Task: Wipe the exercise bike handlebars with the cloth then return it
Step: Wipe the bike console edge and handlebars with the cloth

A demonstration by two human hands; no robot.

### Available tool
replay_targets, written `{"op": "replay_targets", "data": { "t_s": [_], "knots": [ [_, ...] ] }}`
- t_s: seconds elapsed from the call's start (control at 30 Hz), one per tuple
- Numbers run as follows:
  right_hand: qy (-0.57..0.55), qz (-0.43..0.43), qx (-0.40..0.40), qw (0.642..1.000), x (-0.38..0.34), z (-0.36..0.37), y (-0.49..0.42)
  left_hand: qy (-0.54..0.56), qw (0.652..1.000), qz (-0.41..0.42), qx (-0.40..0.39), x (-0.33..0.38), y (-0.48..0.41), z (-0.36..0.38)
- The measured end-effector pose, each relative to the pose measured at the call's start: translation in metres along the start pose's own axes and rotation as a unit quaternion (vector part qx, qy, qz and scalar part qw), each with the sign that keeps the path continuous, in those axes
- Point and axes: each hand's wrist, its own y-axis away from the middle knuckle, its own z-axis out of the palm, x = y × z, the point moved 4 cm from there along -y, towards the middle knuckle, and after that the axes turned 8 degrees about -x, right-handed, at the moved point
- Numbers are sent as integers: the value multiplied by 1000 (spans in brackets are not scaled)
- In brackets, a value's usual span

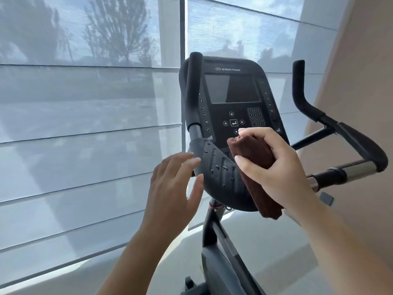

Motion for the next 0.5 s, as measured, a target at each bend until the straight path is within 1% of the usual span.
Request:
{"op": "replay_targets", "data": {
  "t_s": [0.07, 0.13, 0.2, 0.27, 0.37, 0.43, 0.5],
  "knots": [
    [54, -3, 35, 998, 2, 24, -37, 51, 999, 12, -3, -49, -24, -8],
    [47, -4, 13, 999, -6, 24, -43, 51, 998, 27, -2, -53, -30, -6],
    [39, 5, 5, 999, 0, 18, -48, 61, 998, 20, -19, -51, -30, -4],
    [37, 11, -4, 999, 1, 19, -54, 66, 997, 27, -13, -53, -29, -3],
    [35, 13, 4, 999, 7, 24, -63, 61, 998, 19, -15, -55, -34, -6],
    [29, 12, 4, 999, 8, 28, -69, 56, 998, 27, -10, -53, -38, -5],
    [46, 6, 23, 999, 10, 41, -80, 67, 997, 43, -6, -65, -49, -8]
  ]
}}
